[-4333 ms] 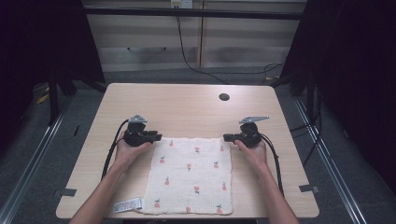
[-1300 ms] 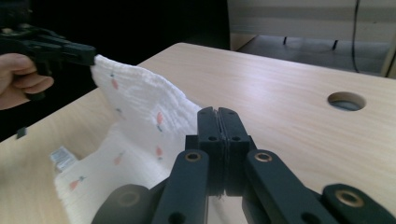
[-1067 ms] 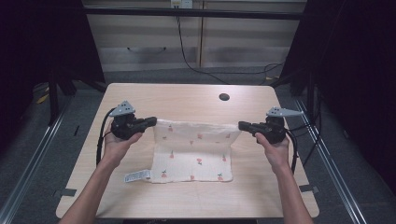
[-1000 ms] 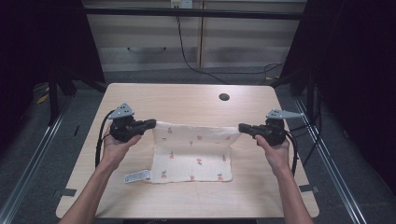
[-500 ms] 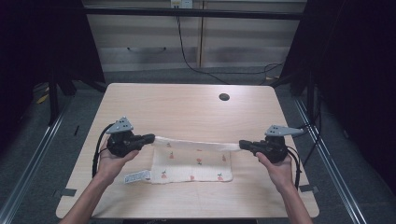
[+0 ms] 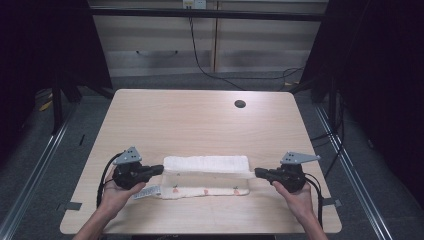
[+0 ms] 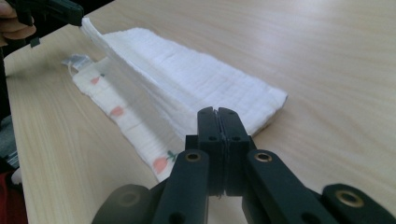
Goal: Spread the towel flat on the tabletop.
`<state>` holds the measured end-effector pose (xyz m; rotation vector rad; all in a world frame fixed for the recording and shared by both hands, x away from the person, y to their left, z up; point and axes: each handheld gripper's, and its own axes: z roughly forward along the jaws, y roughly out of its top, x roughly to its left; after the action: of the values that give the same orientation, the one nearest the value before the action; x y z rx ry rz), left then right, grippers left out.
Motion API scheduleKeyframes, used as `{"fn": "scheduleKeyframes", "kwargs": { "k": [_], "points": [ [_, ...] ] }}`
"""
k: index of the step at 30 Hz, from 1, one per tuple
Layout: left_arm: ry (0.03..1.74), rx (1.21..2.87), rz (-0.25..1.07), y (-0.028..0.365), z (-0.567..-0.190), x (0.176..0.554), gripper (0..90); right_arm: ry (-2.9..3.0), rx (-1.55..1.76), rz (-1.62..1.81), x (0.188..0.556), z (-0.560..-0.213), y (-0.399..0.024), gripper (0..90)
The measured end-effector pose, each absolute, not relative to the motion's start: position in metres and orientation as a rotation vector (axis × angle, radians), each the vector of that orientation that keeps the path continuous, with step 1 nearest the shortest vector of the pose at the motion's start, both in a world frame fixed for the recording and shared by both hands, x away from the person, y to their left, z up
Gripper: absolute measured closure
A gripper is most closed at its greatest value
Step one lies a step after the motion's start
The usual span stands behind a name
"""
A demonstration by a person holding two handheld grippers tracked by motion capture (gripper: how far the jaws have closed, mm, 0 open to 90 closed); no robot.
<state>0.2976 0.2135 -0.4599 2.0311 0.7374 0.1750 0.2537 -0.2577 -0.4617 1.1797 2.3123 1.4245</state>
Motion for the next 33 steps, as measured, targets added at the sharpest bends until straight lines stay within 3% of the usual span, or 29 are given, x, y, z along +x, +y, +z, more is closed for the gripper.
{"fn": "scheduleKeyframes", "kwargs": {
  "k": [20, 28, 33],
  "points": [
    [0.753, 2.112, 0.147, 0.213, -0.485, 0.293, 90.0, 2.500, 1.225, 1.270, 0.247, -0.493, -0.249, 87.8],
    [0.784, 2.103, 0.148, 0.213, -0.488, 0.302, 82.6, 2.454, 1.230, 1.323, 0.246, -0.486, -0.252, 69.9],
    [0.787, 2.088, 0.164, 0.207, -0.482, 0.313, 78.2, 2.386, 1.222, 1.382, 0.255, -0.473, -0.251, 68.5]
  ]
}}
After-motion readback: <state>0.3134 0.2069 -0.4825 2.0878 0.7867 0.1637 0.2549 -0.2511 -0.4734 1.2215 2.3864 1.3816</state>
